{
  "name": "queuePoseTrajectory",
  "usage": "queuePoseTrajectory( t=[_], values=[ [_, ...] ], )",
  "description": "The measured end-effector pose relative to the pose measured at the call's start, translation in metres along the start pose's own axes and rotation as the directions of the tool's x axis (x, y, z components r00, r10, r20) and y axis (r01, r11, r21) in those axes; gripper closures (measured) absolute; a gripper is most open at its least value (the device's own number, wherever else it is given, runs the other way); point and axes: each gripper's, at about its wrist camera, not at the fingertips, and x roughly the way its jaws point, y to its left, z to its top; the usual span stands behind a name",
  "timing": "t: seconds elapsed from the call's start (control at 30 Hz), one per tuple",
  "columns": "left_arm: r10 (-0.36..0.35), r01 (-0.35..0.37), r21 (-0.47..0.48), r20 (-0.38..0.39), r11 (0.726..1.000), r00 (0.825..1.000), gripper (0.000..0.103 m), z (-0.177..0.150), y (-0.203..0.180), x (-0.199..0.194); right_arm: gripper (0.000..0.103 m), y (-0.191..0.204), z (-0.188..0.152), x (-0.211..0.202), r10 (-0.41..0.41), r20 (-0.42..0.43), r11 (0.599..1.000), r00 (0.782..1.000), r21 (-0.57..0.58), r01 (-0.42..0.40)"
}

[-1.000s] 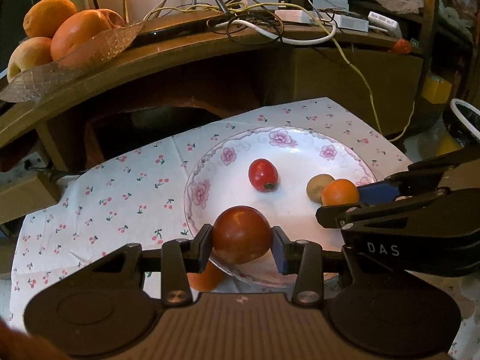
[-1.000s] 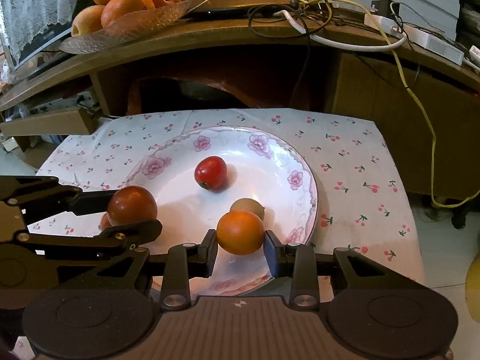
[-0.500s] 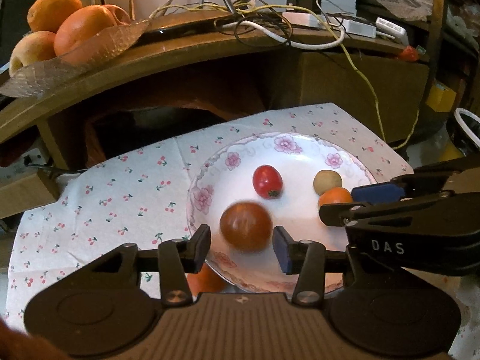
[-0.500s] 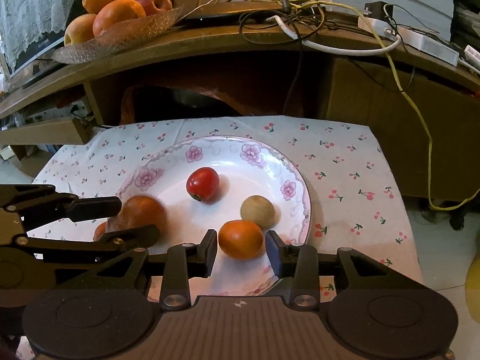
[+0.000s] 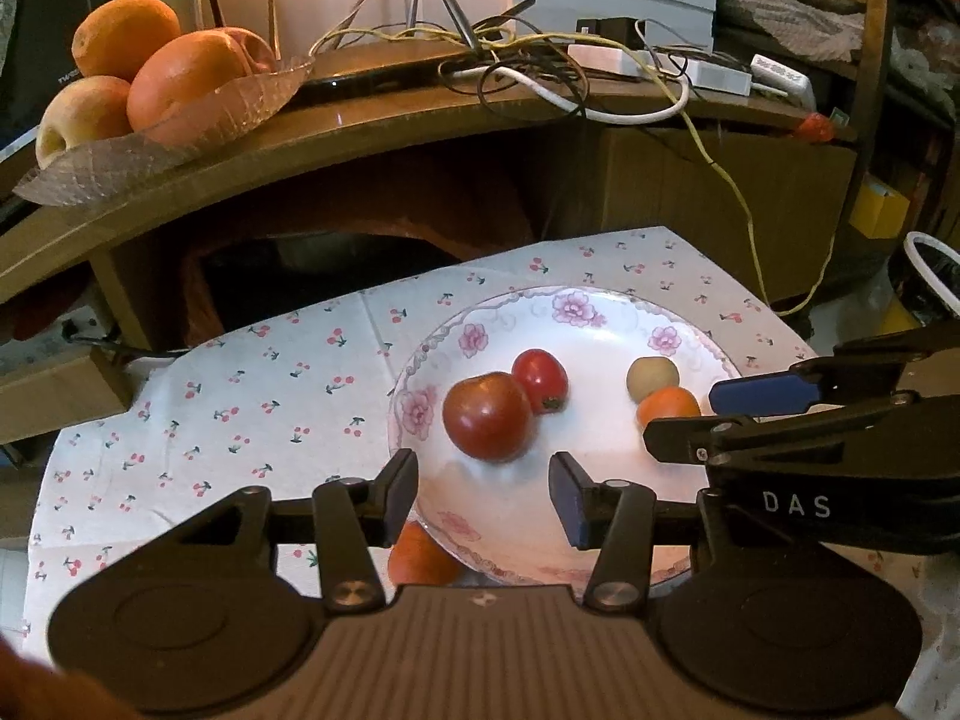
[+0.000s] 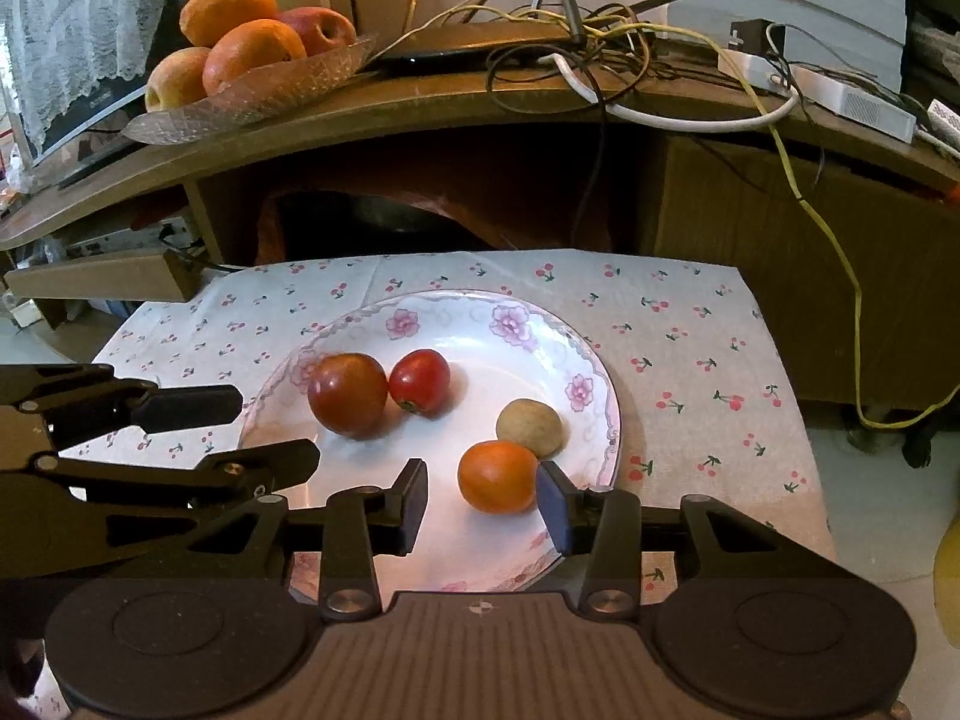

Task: Organize fruits
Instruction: 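Carry both fruits onto the white plate and open both tools, then grasp a brown kiwi with the left tool while the right tool grasps a red tomato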

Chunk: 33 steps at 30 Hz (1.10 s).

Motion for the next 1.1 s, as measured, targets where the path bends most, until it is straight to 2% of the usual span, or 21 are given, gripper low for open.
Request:
queuePoseTrajectory(
  t=[0.23,0.43,0.8,1.1],
  values=[
    [-0.007,0.006,0.011,0.007,1.000,1.000,0.049,-0.005,0.005,-0.017,0.061,0.004,-0.004,-0.014,0.023,0.009,1.000,1.000,-0.019,-0.023],
    [-0.023,0.023,0.015,0.011,1.000,1.000,0.048,-0.016,0.016,-0.037,0.059,0.018,-0.013,-0.030,0.082,0.003,0.995,0.997,-0.055,-0.081],
    [-0.049,0.051,0.040,-0.035,0.998,0.998,0.047,-0.051,0.040,-0.058,0.059,0.045,-0.039,-0.032,0.175,-0.100,0.972,0.979,-0.141,-0.188],
    [-0.045,0.046,0.028,-0.039,0.999,0.998,0.047,-0.059,0.055,-0.063,0.059,0.076,-0.057,-0.025,0.241,-0.177,0.948,0.954,-0.170,-0.271]
  ],
)
